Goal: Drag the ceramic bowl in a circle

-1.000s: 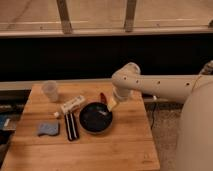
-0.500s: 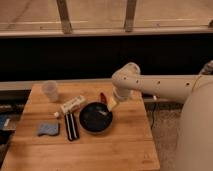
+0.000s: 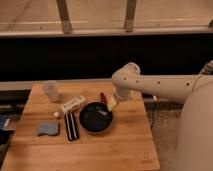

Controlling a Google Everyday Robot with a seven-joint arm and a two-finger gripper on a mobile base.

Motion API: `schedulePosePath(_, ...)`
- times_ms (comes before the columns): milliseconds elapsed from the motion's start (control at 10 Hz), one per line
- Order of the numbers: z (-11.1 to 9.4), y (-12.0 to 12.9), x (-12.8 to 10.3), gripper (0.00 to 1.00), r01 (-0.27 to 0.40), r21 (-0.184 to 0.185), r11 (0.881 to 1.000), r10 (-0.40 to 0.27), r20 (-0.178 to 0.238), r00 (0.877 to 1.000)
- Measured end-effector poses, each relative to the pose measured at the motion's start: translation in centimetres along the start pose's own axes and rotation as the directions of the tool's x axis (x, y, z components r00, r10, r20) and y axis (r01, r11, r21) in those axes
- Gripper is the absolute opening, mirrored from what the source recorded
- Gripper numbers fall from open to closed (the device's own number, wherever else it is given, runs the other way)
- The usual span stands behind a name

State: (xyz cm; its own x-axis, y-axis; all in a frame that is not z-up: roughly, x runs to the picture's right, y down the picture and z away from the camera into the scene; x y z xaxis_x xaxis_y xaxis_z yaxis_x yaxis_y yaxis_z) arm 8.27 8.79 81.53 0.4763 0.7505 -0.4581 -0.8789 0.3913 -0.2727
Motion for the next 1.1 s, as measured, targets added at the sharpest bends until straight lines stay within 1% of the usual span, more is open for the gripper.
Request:
schedulePosePath(100,0.1,0.1,0.0,0.80,0.003,-0.001,1.000,-0.003,-0.005,1.000)
schedulePosePath(200,0.8,1.0,0.0,0.80,0.033,-0.007,0.999,-0.033,-0.023,0.999)
schedulePosePath(300,1.5,2.1,0.0,0.80,0.054,-0.016,0.998,-0.054,-0.036,0.998)
schedulePosePath(400,2.7,4.3,0.1,0.80,0.092,-0.030,0.995,-0.093,-0.058,0.994)
schedulePosePath(500,4.4,7.0,0.2,0.80,0.128,-0.048,0.991,-0.132,-0.085,0.988)
schedulePosePath(700,6.7,10.4,-0.2,0.80,0.184,-0.083,0.980,-0.193,-0.120,0.974)
schedulePosePath(900,8.1,11.4,0.2,0.79,0.219,-0.101,0.971,-0.233,-0.162,0.959)
schedulePosePath(1000,8.3,11.5,0.3,0.75,0.226,-0.105,0.968,-0.242,-0.169,0.956)
schedulePosePath(1100,8.2,11.5,0.3,0.63,0.239,-0.103,0.966,-0.253,-0.165,0.953)
